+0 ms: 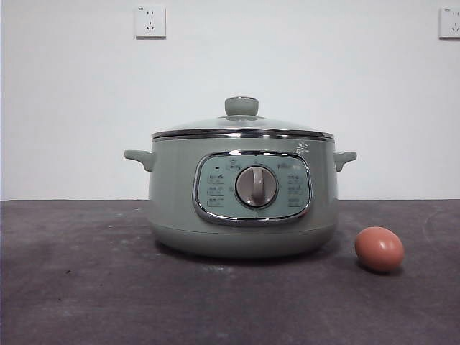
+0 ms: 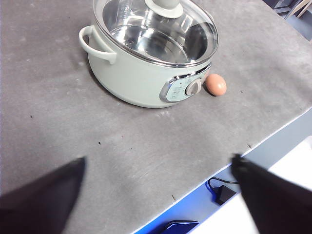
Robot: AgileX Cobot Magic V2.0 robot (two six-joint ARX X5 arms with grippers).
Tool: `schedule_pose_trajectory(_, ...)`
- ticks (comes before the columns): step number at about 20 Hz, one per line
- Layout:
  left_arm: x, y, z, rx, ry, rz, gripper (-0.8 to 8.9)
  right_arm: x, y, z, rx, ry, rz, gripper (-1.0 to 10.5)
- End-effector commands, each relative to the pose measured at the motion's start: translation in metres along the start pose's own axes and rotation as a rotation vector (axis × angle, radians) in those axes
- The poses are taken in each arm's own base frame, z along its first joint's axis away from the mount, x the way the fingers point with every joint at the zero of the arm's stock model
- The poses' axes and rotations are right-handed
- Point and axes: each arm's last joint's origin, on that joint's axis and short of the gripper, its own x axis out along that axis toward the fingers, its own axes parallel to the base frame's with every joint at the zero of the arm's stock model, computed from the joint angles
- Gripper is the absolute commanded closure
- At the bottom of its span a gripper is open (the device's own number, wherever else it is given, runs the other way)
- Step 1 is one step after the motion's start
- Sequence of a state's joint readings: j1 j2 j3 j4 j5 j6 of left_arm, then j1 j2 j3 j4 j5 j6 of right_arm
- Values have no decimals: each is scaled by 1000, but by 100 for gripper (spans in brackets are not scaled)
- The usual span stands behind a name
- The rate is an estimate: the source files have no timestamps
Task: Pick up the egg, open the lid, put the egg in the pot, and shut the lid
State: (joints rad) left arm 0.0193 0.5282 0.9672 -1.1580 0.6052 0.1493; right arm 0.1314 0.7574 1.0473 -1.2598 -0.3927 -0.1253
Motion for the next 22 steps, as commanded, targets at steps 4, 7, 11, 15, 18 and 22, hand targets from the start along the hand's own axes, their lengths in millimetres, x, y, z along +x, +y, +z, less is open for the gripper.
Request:
schedule_pose_trajectory(4,0,0,1,14,-6,-2,122,19,-7,20,20,22,15,322)
schedule_pose_trajectory(7,0,0,1,14,-7,-3,122,44,-12,38,15,67,36,322)
schedule_pose_trajectory(11,0,0,1,14,-6,-3,122,90,-16,59,2,151,69,326)
schedule_pose_trajectory(15,0,0,1,14,-7,-3,122,139,-19,69,-9,263,-8,326)
schedule_pose_trajectory(18,0,0,1,15,-7,-2,123,169,-22,73,-4,306,-43,326)
schedule_pose_trajectory(22,0,0,1,18,-12,-1,122,202,-27,72,1,372,-112,357)
